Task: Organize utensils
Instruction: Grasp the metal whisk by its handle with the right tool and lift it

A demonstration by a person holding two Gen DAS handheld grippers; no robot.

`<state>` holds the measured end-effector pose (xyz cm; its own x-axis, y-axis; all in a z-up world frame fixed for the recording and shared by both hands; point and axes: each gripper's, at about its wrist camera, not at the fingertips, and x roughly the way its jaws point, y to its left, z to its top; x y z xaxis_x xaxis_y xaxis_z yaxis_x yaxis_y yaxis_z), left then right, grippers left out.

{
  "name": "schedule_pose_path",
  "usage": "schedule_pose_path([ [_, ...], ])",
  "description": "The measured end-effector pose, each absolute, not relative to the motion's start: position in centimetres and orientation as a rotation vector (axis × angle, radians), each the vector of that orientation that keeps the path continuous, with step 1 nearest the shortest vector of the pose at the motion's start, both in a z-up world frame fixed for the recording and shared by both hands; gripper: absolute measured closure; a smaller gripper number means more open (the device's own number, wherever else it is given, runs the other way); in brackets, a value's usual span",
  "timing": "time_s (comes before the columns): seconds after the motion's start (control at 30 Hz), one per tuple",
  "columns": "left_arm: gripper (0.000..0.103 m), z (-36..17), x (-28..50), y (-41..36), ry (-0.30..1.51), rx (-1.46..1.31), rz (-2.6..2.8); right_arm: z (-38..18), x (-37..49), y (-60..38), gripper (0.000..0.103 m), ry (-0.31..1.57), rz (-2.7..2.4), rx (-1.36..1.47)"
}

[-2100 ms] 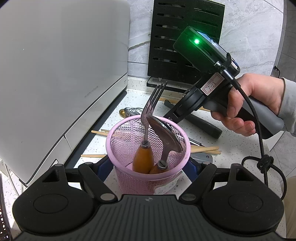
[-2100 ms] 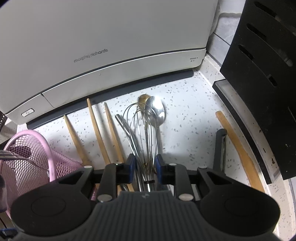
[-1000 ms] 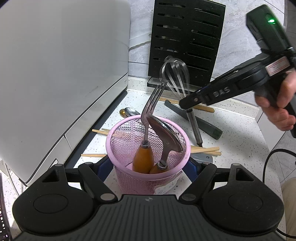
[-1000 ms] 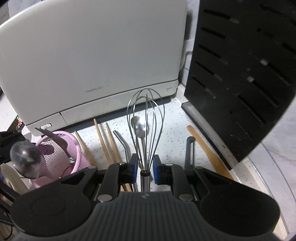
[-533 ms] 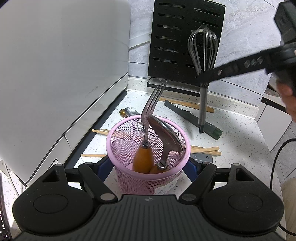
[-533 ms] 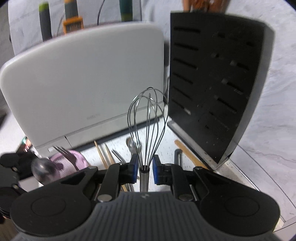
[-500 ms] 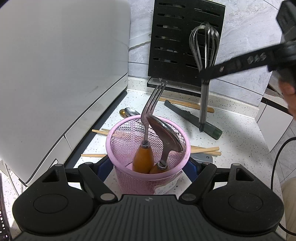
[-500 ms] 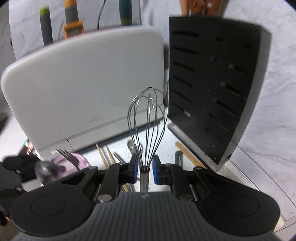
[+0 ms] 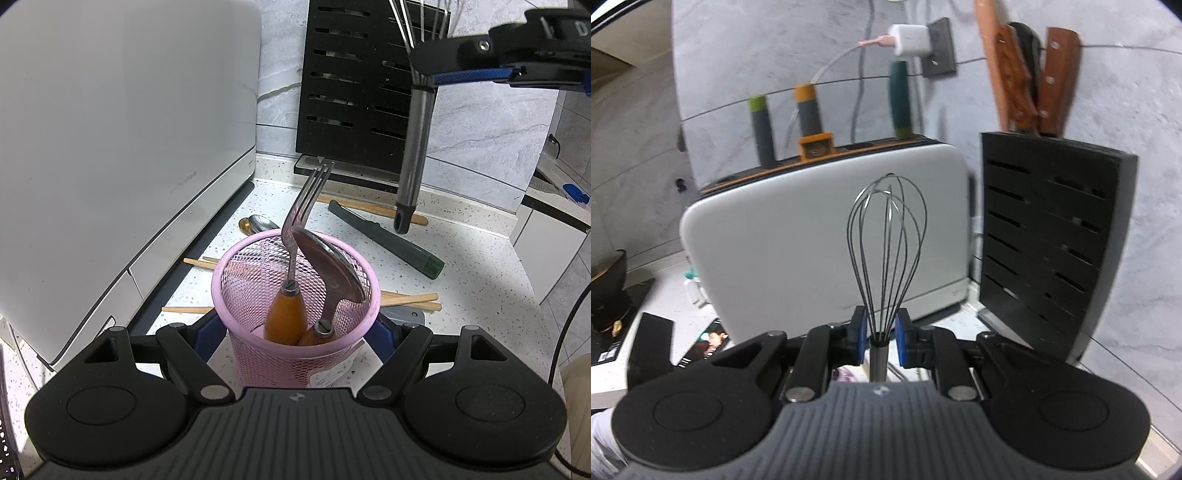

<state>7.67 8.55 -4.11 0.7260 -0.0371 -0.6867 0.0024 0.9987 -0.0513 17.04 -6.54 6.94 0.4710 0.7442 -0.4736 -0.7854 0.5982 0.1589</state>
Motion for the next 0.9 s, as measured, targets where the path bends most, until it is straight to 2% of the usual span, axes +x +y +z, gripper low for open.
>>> schedule_pose_path([
  [0.4, 0.011, -4.0, 7.7, 8.6, 0.758, -0.052, -0.021, 5.6, 16.5, -4.5, 0.09, 0.537, 1.038, 0.003],
  [0.9, 0.011, -4.1, 7.7, 8.5, 0.758, -0.054, -0.022, 1.7, 15.5, -3.2, 0.089, 0.549, 1.046, -0.131],
])
